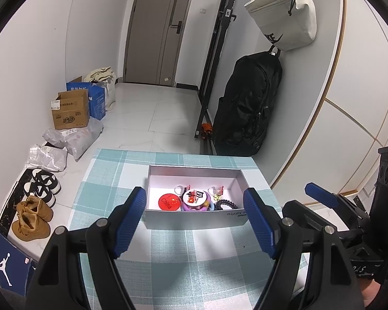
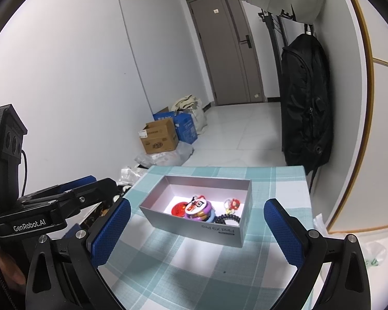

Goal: Organize jewelry

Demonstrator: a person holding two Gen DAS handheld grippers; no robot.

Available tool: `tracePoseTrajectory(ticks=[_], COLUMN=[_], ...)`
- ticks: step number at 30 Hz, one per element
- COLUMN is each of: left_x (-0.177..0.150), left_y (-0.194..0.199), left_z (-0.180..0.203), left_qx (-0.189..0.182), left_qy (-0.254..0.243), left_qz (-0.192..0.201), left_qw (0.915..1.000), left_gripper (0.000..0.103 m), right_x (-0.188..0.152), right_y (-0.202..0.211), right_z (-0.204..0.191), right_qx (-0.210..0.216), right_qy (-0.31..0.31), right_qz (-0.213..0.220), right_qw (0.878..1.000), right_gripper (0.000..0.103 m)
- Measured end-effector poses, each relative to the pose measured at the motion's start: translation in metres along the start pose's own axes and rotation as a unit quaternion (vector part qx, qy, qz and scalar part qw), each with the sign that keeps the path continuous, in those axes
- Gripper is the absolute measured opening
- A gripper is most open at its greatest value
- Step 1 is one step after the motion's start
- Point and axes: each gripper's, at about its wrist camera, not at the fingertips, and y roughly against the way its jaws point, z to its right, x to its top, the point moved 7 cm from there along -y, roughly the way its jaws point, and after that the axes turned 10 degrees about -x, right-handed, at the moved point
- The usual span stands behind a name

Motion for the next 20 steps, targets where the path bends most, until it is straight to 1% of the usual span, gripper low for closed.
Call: tracePoseTrajectory(ticks=[11,15,18,20], left_x=[-0.0009,0.0007,0.0024,0.0026], left_y=[-0.0006,0.0043,0.0056,0.005], left_z=[0.002,0.0019,0.0052,0.0047], left_qx=[0.004,0.014,-0.005,-0.009], left_qy=[-0.004,-0.007,-0.007,-0.005], left_qz=[0.001,0.013,0.02,0.023], left_qw=[1.0,0.9998,0.9998,0.9997], left_gripper=[0.074,0.074,0.074,0.074], right_x=[-0.0001,0.0001,0.0001,-0.0004], right_y=[0.0002,-0.001,-0.0025,-0.0022], right_z=[-0.0014,-0.002,-0.0021,-0.0027], right_qx=[0.001,0.0,0.0,0.001], right_qy=[0.001,0.001,-0.001,-0.001], right_qz=[0.001,0.0,-0.001,-0.001], right_qw=[1.0,1.0,1.0,1.0], right_gripper=[0.103,0.103,0.103,0.103])
